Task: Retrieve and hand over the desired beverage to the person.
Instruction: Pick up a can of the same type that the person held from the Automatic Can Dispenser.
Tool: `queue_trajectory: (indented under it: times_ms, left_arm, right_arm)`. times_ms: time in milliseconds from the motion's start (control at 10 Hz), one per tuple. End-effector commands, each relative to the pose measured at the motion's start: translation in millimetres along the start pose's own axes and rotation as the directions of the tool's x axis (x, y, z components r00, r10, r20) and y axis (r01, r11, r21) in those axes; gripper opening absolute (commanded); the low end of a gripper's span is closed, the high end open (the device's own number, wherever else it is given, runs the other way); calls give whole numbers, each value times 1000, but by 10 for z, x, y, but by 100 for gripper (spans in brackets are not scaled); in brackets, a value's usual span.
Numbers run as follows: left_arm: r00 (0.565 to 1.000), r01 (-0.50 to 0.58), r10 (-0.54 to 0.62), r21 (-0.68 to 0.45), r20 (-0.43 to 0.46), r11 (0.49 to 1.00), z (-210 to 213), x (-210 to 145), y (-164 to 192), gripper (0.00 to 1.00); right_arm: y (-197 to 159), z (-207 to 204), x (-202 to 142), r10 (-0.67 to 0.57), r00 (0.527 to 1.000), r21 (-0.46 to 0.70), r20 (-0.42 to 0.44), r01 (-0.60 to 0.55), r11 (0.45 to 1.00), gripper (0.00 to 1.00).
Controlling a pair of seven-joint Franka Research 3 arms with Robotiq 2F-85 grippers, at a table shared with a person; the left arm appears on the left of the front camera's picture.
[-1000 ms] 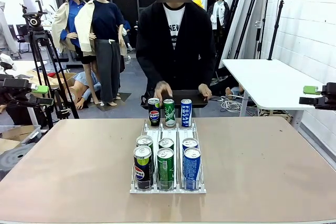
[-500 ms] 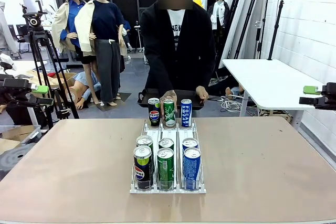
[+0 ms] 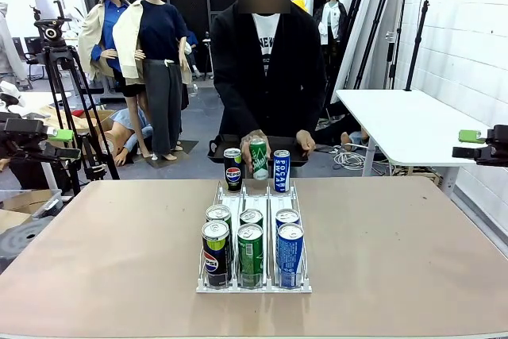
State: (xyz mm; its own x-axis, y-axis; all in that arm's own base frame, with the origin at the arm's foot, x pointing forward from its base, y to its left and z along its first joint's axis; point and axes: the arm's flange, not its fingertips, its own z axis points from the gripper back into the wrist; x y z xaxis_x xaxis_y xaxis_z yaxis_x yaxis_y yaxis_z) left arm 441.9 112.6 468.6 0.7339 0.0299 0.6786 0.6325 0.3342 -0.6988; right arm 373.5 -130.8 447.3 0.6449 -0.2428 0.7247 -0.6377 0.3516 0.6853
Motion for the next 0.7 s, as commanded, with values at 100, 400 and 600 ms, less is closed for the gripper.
queue_trajectory:
  times_ms: [100,400,600]
  left_arm:
    - [1000,2,-2,7,3,1000,12,4,0,100]
    - [1000,2,-2,7,3,1000,12,4,0,100]
    - [1000,2,-2,7,3,1000,12,4,0,100]
  right_arm:
    - [-3,-3,-8,-2,1000,4,2,2,1000,100]
    - [-3,-3,-8,-2,1000,4,2,2,1000,100]
    - [-3,-3,-8,-2,1000,4,2,2,1000,100]
